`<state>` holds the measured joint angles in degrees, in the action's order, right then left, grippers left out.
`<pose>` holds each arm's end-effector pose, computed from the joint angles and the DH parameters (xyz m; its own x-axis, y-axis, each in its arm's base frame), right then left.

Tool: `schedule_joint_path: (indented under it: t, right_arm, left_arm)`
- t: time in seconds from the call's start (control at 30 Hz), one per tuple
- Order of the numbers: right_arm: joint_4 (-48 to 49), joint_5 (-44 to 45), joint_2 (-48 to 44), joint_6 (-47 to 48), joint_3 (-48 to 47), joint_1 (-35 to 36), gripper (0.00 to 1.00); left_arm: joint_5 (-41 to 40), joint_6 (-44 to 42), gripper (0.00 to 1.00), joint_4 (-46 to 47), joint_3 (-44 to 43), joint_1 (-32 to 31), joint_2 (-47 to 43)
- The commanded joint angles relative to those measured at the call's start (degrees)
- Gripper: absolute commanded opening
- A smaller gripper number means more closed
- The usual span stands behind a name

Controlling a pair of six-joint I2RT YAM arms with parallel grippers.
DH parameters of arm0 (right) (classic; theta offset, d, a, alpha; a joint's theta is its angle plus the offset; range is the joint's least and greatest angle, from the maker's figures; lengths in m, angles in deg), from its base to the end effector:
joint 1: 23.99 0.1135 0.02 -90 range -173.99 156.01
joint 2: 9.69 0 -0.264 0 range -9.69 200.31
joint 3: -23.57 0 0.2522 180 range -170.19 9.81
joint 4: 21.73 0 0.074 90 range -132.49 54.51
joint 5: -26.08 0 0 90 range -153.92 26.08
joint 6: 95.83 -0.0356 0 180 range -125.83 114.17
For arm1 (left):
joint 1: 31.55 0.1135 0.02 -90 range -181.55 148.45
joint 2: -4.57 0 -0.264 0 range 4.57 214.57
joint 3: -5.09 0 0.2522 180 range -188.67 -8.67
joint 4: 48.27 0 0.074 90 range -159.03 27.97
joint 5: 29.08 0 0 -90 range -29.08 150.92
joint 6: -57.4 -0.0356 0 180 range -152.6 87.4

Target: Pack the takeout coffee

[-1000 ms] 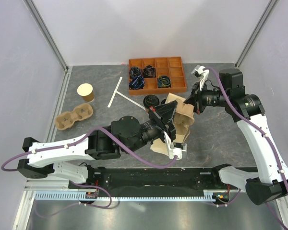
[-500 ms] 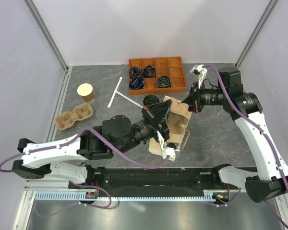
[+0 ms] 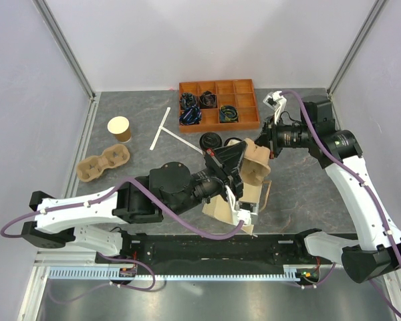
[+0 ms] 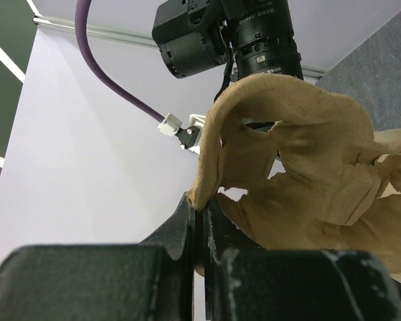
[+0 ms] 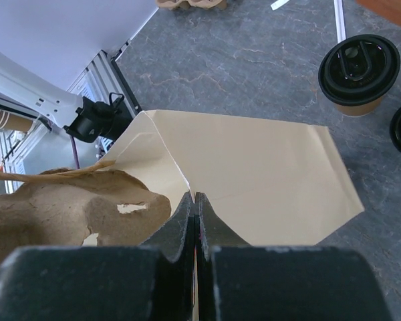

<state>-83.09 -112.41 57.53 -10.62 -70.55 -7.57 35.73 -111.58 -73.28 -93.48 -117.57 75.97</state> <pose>0.2065 0.0887 0.4158 -0.6060 -0.1209 -0.7863 -0.7316 0.4729 0.4911 0.0336 -0.2646 0.4829 0.8576 0.4709 -0.2068 0.1643 0.1300 0.9778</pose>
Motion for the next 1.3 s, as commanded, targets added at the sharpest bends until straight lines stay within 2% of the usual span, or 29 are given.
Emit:
schedule_joint_path:
  t: [0.0, 0.3, 0.67, 0.93, 1.27]
  right_arm:
    - [1.1, -2.1, -0.9, -0.9, 0.1, 0.4, 0.00]
    - [1.4, -4.2, -1.4, -0.5, 0.5, 1.2, 0.00]
    - [1.9, -5.2, -1.7, -0.8, 1.5, 2.0, 0.00]
    - [1.5, -5.7, -2.5, 0.1, 1.8, 3.1, 0.00]
    - [2.1, -7.0, -4.0, -0.6, 4.2, 4.3, 0.00]
  left_arm:
    - [-0.6, -0.8, 0.02, 0.5, 1.8, -0.5, -1.3]
    - [-4.3, 2.9, 0.02, -1.0, 11.2, -0.5, -5.0]
    - [-3.0, 10.2, 0.02, -2.5, 20.8, -0.4, -8.1]
    - [-2.1, 16.7, 0.02, -5.1, 22.3, 0.0, -7.5]
    - [1.0, 20.7, 0.02, -7.3, 23.1, 4.7, -5.6]
